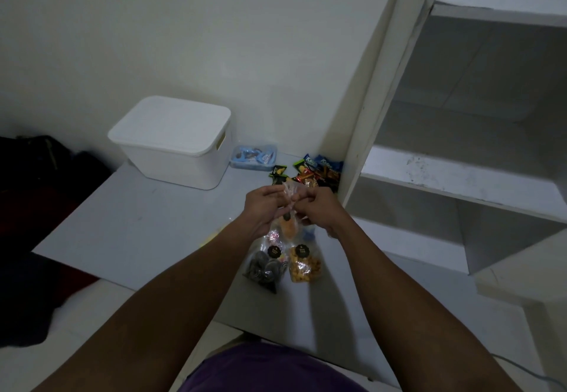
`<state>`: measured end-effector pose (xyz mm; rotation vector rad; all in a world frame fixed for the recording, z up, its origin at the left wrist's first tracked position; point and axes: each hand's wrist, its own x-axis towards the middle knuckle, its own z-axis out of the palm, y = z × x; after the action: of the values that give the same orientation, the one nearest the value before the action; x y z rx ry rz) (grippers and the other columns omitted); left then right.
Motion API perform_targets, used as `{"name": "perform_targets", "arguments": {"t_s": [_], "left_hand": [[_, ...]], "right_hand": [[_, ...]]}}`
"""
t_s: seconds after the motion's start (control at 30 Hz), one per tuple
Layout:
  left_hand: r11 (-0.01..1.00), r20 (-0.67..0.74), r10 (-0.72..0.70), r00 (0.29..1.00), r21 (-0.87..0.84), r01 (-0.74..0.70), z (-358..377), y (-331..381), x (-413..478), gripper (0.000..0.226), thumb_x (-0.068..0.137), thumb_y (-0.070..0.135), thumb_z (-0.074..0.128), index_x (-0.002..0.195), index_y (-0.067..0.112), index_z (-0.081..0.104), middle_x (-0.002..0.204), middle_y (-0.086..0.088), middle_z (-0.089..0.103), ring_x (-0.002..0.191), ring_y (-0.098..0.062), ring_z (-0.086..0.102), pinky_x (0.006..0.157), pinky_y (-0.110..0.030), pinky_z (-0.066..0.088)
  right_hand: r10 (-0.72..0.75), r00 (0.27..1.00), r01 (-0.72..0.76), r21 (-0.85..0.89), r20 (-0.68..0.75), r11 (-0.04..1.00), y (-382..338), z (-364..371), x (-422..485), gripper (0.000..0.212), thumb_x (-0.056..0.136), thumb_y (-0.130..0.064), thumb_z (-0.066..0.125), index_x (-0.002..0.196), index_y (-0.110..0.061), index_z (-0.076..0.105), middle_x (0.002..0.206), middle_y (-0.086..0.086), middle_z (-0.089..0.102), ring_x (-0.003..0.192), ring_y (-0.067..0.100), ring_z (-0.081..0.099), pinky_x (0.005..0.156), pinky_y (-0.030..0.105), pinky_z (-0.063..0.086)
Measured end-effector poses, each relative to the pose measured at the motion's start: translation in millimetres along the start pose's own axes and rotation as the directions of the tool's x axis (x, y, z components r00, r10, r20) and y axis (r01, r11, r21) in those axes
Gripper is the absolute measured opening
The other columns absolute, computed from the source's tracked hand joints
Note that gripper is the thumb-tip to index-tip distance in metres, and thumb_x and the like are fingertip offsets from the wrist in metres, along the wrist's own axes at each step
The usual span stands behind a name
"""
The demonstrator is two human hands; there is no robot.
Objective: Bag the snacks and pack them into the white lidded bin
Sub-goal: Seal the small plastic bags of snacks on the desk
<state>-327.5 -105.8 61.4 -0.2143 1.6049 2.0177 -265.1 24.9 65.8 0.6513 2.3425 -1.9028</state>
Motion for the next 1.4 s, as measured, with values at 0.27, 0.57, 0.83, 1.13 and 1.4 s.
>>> {"name": "perform_targets", "arguments": {"t_s": [0.27, 0.57, 0.83, 1.13, 1.4], "left_hand": [[0.999, -0.007, -0.024, 1.0, 0.024, 0.024, -3, -7, 0, 0.044, 0.077, -0.019, 0.066, 0.118, -0.003, 0.06, 0.111, -0.023, 0.064, 0.091, -0.03, 0.068, 0.07, -0.033, 0.061], [0.996, -0.053, -0.043, 0.998, 0.072, 0.047, -3, -7, -1, 0.041, 0.074, -0.014, 0.071, 0.113, -0.002, 0.063, 0.102, -0.023, 0.067, 0.082, -0.028, 0.07, 0.062, -0.03, 0.061], [0.988, -0.05, -0.071, 0.996, 0.133, 0.077, -6, -7, 1, 0.027, 0.08, -0.014, 0.067, 0.104, -0.002, 0.064, 0.097, -0.024, 0.067, 0.072, -0.025, 0.069, 0.061, -0.031, 0.062], [0.995, -0.073, -0.062, 0.995, 0.069, 0.067, -4, -6, 0, 0.048, 0.078, -0.018, 0.064, 0.121, 0.0, 0.055, 0.11, -0.028, 0.062, 0.085, -0.034, 0.07, 0.065, -0.035, 0.063], [0.86, -0.018, -0.049, 0.999, 0.507, 0.052, -33, 0, 2, 0.065, 0.088, 0.021, 0.069, 0.146, 0.018, 0.041, 0.132, -0.012, 0.054, 0.112, -0.025, 0.054, 0.087, -0.037, 0.046]], "right_hand": [[-0.001, 1.0, 0.002, -0.069, 0.008, 0.998, -6, 4, 0, 0.026, 0.081, -0.013, 0.075, 0.104, -0.005, 0.065, 0.076, 0.009, 0.065, 0.067, 0.017, 0.062, 0.052, 0.025, 0.051], [-0.026, 0.998, 0.024, -0.048, -0.05, 0.999, 2, 10, 1, 0.006, 0.084, 0.012, 0.063, 0.09, 0.011, 0.065, 0.072, 0.014, 0.058, 0.056, 0.019, 0.054, 0.052, 0.03, 0.05], [0.002, 0.996, -0.004, -0.028, -0.085, 1.0, 8, 13, 5, 0.018, 0.082, 0.007, 0.068, 0.099, 0.004, 0.063, 0.076, 0.012, 0.059, 0.065, 0.023, 0.058, 0.055, 0.033, 0.049], [-0.13, 0.973, 0.092, -0.196, -0.192, 0.976, 13, 17, 5, 0.026, 0.08, 0.005, 0.059, 0.071, -0.02, 0.06, 0.07, 0.0, 0.056, 0.069, 0.014, 0.053, 0.075, 0.033, 0.049], [0.074, 0.996, -0.089, 0.357, 0.055, 0.93, 4, -2, -1, 0.031, 0.095, 0.002, 0.044, 0.106, -0.019, 0.064, 0.114, 0.017, 0.062, 0.083, 0.026, 0.071, 0.076, 0.05, 0.058]]}}
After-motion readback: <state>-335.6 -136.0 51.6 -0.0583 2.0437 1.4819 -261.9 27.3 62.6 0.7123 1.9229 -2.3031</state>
